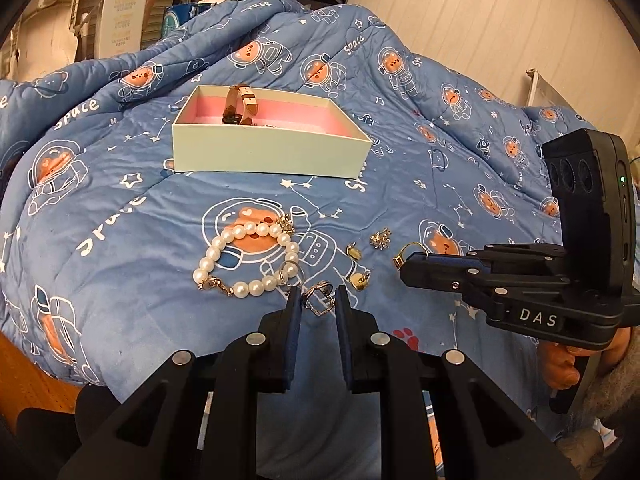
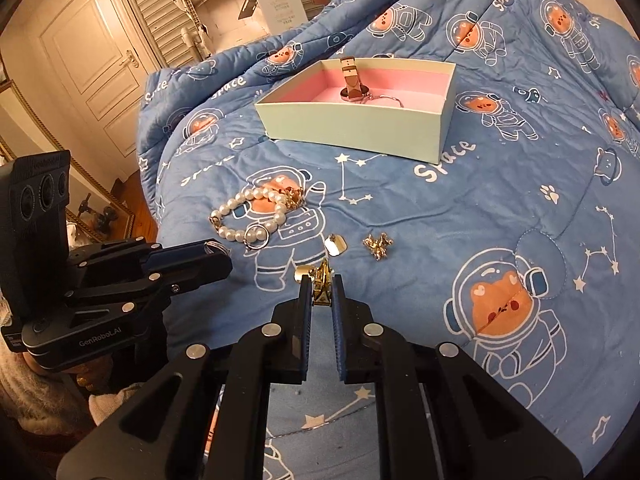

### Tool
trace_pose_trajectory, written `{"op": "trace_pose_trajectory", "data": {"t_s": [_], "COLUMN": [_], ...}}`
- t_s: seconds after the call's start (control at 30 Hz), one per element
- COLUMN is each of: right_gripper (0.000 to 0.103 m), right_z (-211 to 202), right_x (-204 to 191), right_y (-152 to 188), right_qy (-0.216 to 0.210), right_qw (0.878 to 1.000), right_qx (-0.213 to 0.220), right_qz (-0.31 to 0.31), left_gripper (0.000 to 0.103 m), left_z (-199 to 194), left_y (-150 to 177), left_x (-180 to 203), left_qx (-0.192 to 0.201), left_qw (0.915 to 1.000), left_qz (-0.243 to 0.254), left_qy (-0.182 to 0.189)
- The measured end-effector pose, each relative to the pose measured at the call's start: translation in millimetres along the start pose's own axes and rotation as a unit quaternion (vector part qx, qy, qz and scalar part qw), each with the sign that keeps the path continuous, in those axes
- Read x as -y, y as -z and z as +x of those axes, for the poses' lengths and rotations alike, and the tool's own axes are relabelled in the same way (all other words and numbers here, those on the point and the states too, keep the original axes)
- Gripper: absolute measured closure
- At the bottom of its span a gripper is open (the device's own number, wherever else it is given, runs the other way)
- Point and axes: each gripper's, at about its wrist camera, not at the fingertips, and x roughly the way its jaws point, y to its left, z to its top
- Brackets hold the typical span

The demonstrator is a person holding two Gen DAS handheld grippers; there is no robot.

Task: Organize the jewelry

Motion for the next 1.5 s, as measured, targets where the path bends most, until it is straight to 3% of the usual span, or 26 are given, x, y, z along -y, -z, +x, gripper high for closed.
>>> {"op": "trace_pose_trajectory", "data": {"t_s": [0.5, 0.77, 1.1, 1.2, 1.37, 1.5], "right_gripper": [0.093, 0.093, 0.093, 0.093, 0.093, 0.093], "right_z": [-5.5, 3.9, 36.9, 50.8, 77.3, 98.3], "right_x": [-8.8, 3.5, 33.1, 39.9, 50.7, 55.7], "right_y": [-50.2, -88.1, -144.6, -157.7, -177.7, -189.2], "right_qy": [0.002, 0.020, 0.025, 0.013, -0.012, -0.005], "right_qw": [0.998, 0.996, 0.998, 0.998, 0.997, 0.993], "right_qx": [0.068, 0.078, 0.029, 0.007, -0.035, -0.068], "right_qz": [-0.001, -0.031, -0.055, -0.055, -0.070, -0.097], "left_gripper": [0.086, 0.086, 0.086, 0.086, 0.086, 0.086], "left_z": [1.9, 14.0, 48.4, 66.8, 97.9, 116.0], "left_y": [-47.3, -86.0, -137.6, -151.0, -167.7, -175.5], "left_x": [-16.2, -28.1, -57.5, -63.3, -76.7, -76.6], "left_qx": [0.027, 0.029, 0.000, -0.026, -0.090, -0.129], "left_qw": [0.9994, 0.9988, 0.9994, 0.9985, 0.9958, 0.9911], "left_qz": [0.021, 0.035, 0.021, 0.030, 0.012, 0.028], "left_qy": [-0.011, -0.019, -0.027, -0.038, -0.017, -0.019]}}
